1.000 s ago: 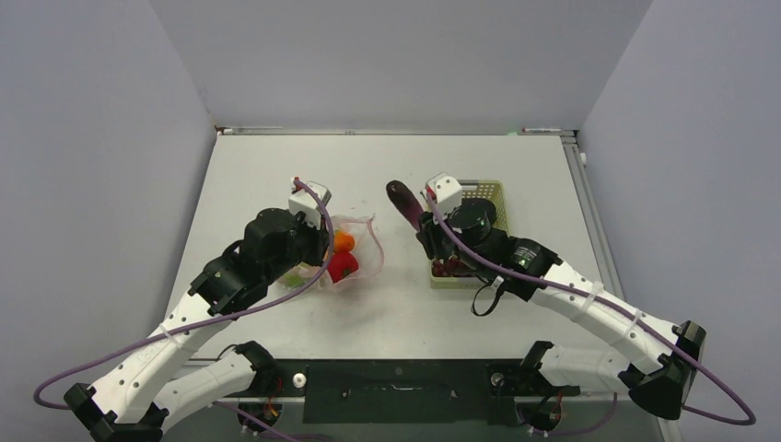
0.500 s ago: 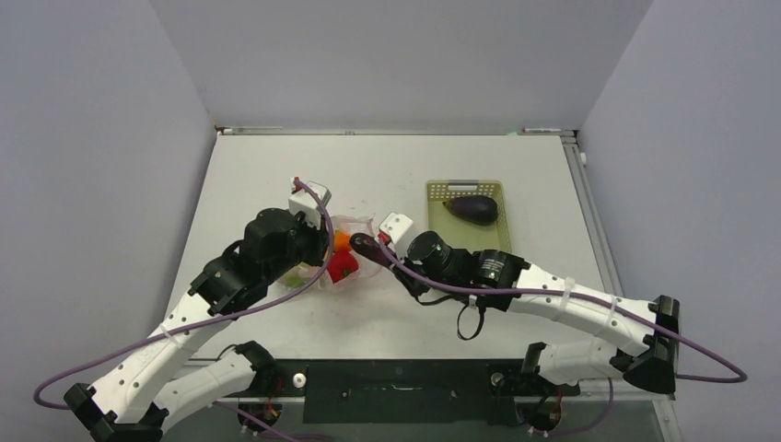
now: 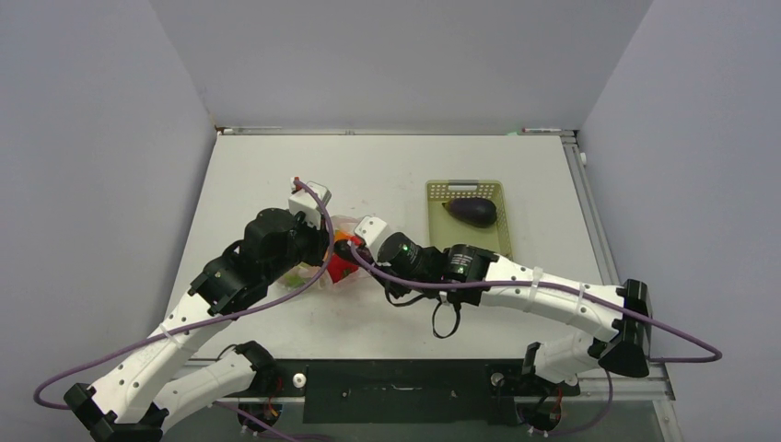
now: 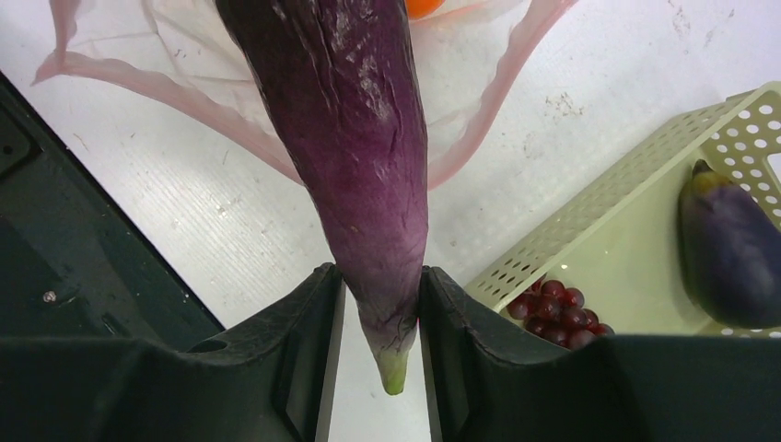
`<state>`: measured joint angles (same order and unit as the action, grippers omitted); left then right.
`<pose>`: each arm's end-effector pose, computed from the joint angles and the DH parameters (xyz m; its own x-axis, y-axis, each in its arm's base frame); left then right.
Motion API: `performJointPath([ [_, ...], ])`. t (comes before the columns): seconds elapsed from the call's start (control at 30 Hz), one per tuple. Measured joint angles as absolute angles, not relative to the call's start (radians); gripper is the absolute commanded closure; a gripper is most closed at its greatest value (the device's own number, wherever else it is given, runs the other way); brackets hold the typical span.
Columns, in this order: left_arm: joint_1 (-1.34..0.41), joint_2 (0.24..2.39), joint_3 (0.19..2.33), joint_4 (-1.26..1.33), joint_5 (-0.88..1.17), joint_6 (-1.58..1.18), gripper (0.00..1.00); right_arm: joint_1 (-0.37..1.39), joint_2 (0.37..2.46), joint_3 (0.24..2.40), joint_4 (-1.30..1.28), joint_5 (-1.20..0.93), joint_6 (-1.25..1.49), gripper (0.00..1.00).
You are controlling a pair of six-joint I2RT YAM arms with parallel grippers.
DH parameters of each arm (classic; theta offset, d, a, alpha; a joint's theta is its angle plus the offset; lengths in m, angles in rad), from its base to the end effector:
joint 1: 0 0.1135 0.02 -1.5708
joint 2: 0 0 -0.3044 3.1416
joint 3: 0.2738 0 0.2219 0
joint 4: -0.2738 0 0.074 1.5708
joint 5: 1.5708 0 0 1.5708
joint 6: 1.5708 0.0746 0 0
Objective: Place the food in the zip-top bag and seal the zipper
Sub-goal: Place the fake vegetable in the zipper food storage bag.
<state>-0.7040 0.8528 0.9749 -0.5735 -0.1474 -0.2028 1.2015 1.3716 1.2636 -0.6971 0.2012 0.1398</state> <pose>0.1271 -0.0936 0.3639 -0.4344 0.1075 -0.8943 0.4615 0.8792 -0.1185 0.1152 0.2563 0.3425 -0.3780 -0.5984 -0.7064 -0.8191 0.5718 -0.0461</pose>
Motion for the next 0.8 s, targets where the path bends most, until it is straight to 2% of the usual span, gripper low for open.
performJointPath([
  [0.13, -0.704, 0.853, 0.975, -0.574, -0.147, -0.202, 1.0, 1.212, 1.402, 1.305, -0.712, 0.213, 0.147, 0.6],
  [0.37, -0.704, 0.853, 0.975, -0.574, -0.144, -0.202, 1.0, 1.213, 1.459, 1.381, -0.72, 0.24, 0.158, 0.6],
  [0.57, -0.704, 0.853, 0.975, -0.574, -0.141, -0.202, 1.0, 1.213, 1.488, 1.388, -0.718, 0.25, 0.17, 0.54],
  [0.8, -0.704, 0.853, 0.975, -0.574, -0.141, -0.202, 1.0, 1.213, 1.488, 1.388, -0.7, 0.268, 0.196, 0.53],
])
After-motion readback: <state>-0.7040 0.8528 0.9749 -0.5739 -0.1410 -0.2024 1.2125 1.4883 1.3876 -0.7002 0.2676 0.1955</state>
